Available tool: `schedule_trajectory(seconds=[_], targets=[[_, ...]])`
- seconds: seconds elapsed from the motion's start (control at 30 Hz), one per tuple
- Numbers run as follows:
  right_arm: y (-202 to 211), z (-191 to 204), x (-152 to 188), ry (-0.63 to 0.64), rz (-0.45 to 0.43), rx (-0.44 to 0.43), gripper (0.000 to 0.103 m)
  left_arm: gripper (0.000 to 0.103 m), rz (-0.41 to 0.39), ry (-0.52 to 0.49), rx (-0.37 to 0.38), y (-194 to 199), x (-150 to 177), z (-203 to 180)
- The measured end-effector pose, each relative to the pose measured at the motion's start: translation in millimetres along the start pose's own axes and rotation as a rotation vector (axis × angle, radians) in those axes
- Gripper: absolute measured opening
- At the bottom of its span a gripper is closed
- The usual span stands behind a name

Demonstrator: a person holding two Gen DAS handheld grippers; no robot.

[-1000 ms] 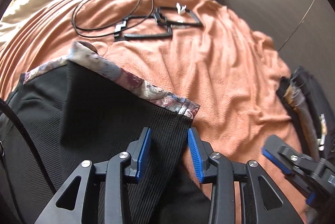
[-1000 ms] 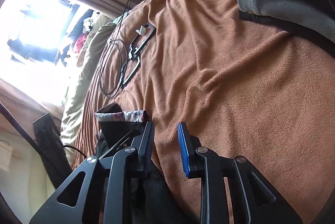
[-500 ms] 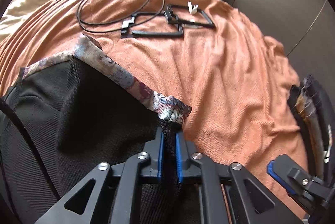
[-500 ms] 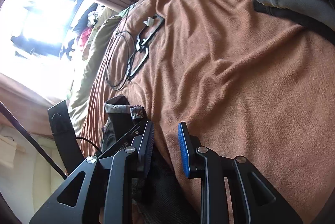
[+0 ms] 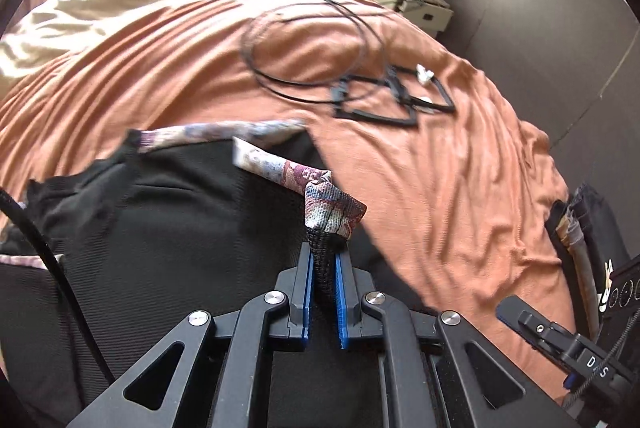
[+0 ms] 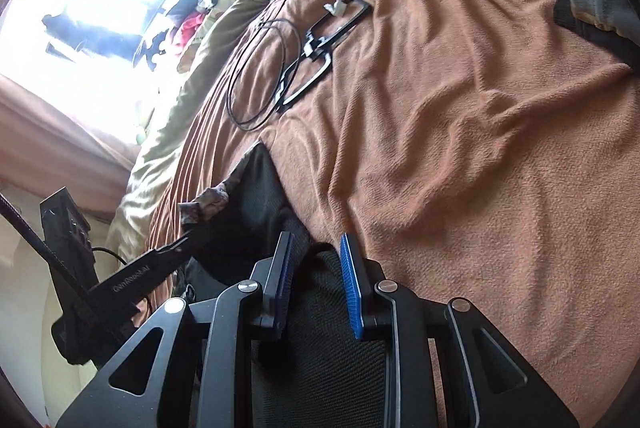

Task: Fold small clothes
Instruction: 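Grasp the patterned trim edge of the folded shirt with the left tool, then open the left tool and release the trim, leaving the collar flat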

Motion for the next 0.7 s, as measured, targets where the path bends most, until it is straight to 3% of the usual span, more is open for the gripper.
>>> schedule_trajectory(seconds=[0.13, 0.4, 0.57, 0.7], targets=[[-6, 13, 1, 0.057, 0.007, -0.01, 0.041, 0.01, -0.013, 0.038, -0.015, 11, -3, 33], [-20, 23, 9, 0.118, 0.023, 0.031, 0.042, 0.013, -0.007, 0.109, -0.07, 17, 5, 98], [-24, 36, 13, 0.156, 0.025, 0.048, 0.042, 0.043, 0.023, 0.146, -0.104, 10, 19, 134], [-25, 39, 17, 0.178, 0.025, 0.06, 0.042, 0.049, 0.016, 0.192, -0.117, 14, 27, 163]])
Point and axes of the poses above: each gripper's, at about its wrist camera, not at the fingertips, and y roughly against the way its jaws point, z to its left, x to its underside, the point moved 2 cm from there along -y, roughly the way its jaws point, and after that the axes turned 10 degrees about -z, right-handed, at the moved point
